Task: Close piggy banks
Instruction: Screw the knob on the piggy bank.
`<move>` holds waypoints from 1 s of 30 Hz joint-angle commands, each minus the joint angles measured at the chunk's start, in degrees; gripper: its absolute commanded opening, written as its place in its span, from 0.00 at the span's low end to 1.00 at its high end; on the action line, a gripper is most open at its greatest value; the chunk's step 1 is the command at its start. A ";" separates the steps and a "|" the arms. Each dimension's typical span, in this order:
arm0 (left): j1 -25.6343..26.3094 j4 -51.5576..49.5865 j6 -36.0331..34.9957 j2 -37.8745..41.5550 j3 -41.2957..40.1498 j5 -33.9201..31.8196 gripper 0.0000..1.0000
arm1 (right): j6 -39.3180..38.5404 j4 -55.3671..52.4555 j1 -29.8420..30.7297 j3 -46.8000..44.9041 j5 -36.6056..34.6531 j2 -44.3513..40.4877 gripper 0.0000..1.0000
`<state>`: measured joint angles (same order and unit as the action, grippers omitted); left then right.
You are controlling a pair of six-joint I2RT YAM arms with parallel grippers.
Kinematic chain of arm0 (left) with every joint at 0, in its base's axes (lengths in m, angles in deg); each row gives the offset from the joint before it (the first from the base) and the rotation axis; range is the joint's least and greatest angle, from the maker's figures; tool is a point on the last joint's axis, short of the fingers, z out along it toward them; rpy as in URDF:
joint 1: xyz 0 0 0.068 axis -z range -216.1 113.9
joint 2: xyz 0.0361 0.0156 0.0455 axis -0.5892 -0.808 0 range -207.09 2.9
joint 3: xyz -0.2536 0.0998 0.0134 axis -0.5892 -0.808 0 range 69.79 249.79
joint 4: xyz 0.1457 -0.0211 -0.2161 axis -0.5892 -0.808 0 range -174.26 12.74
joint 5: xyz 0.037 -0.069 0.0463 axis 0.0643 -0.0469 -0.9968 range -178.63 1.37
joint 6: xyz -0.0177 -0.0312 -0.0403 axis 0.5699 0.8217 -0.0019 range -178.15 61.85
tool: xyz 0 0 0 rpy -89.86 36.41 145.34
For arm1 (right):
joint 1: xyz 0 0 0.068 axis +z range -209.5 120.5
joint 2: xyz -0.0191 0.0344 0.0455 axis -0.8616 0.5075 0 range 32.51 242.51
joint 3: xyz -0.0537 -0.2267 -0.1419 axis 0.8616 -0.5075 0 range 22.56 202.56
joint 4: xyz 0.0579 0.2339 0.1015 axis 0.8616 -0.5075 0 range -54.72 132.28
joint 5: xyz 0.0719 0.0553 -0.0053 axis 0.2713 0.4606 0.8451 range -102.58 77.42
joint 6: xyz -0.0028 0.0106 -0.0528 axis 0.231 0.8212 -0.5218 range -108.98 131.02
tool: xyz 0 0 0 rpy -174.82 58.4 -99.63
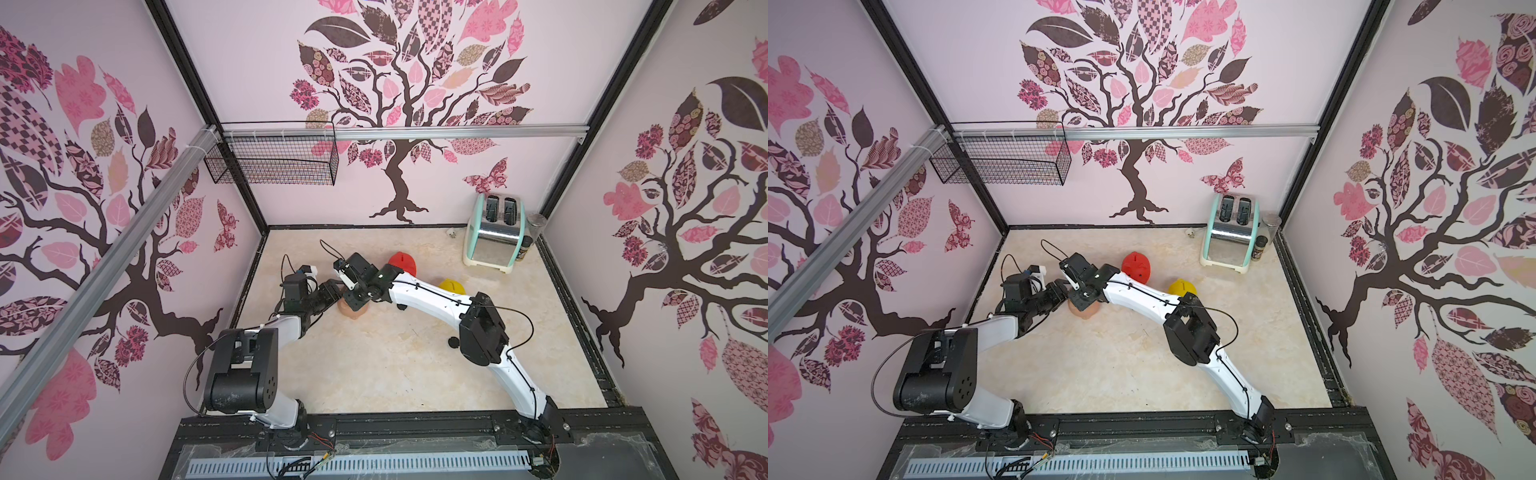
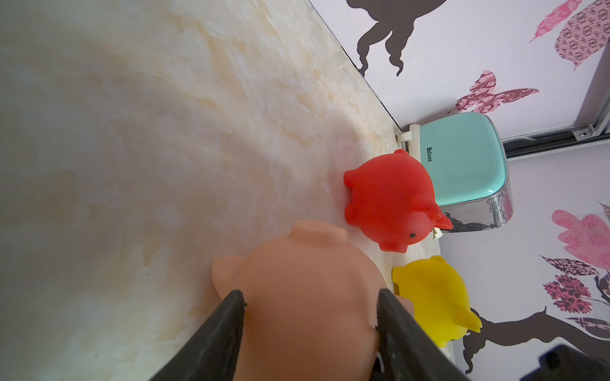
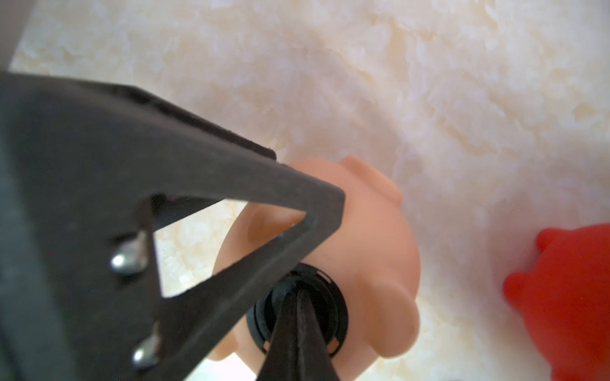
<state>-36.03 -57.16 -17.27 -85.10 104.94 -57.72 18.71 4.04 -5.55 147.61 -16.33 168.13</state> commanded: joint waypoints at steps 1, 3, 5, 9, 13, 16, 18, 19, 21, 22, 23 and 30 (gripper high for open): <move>1.76 -6.03 -0.08 -0.85 -1.06 2.66 0.64 | 10.76 -2.79 -0.77 4.53 -2.18 3.51 0.00; 1.77 -6.02 -0.10 -0.84 -1.05 2.66 0.64 | 14.95 -5.65 -0.87 7.96 -2.73 4.83 0.00; 1.86 -5.91 -0.10 -0.76 -1.14 2.66 0.64 | 19.48 -8.13 -0.93 10.43 -3.95 5.37 0.00; 2.02 -5.94 -0.10 -0.84 -1.05 2.57 0.64 | 27.08 -8.91 -1.36 10.83 -1.32 7.35 0.00; 2.03 -5.89 0.04 -0.87 -1.14 2.48 0.64 | 28.36 -9.09 -1.43 11.68 -1.02 7.82 0.00; 2.12 -5.88 0.00 -0.72 -1.12 2.57 0.64 | 28.29 -9.10 -1.48 12.05 -1.48 7.65 0.00; 2.12 -5.96 0.02 -0.72 -1.14 2.48 0.64 | 28.10 -9.13 -1.52 12.15 -1.63 7.56 0.00; 2.12 -6.02 -0.10 -0.65 -1.14 2.48 0.64 | 28.06 -9.28 -1.57 12.25 -1.66 7.60 0.00; 2.12 -6.13 -0.14 -0.65 -1.13 2.48 0.64 | 27.83 -9.33 -1.64 12.35 -1.79 7.56 0.00; 2.12 -6.12 -0.18 -0.62 -1.14 2.39 0.64 | 27.83 -9.40 -1.66 12.36 -1.91 7.50 0.00; 2.12 -6.13 -0.19 -0.66 -1.14 2.34 0.64 | 27.85 -9.32 -1.66 12.26 -1.98 7.39 0.00; 2.12 -6.12 -0.18 -0.81 -0.97 2.32 0.64 | 27.70 -8.91 -1.68 12.58 -1.95 6.37 0.00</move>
<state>-35.50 -56.96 -17.27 -85.08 104.94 -58.59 45.74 -5.12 -5.98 158.45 -16.46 173.11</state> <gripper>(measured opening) 0.641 0.040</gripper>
